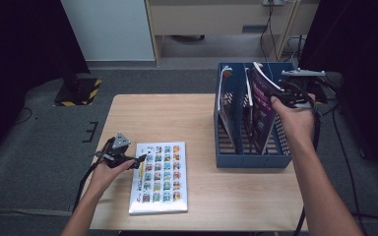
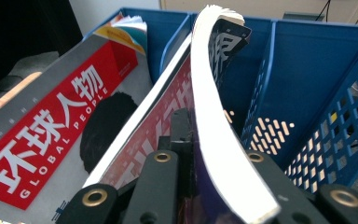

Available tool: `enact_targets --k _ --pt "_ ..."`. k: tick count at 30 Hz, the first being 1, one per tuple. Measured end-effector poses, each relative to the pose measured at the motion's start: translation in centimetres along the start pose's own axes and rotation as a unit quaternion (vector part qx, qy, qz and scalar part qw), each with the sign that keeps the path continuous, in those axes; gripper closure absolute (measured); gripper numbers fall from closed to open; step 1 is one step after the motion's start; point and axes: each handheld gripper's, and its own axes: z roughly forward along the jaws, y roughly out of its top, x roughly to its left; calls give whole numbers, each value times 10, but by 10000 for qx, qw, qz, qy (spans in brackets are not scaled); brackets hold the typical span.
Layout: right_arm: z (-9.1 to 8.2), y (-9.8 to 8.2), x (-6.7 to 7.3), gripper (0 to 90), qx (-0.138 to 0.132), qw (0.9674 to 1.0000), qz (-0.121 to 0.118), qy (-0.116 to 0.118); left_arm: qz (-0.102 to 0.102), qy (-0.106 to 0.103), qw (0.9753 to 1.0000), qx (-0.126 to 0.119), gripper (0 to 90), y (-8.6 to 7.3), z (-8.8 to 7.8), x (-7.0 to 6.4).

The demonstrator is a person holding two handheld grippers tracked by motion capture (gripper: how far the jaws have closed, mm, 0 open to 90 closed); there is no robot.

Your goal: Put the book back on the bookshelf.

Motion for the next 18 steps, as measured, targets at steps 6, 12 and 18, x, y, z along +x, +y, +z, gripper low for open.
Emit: enact_targets --k 6,12,18 --pt "10 -13 2 826 159 9999 5 25 -3 6 10000 2 59 0 -1 0" --pt "13 -18 4 824 297 9996 -28 27 -7 -3 10000 6 59 0 0 0" --pt "15 -19 6 820 433 9990 -67 50 -33 3 10000 -27 59 0 -2 1"
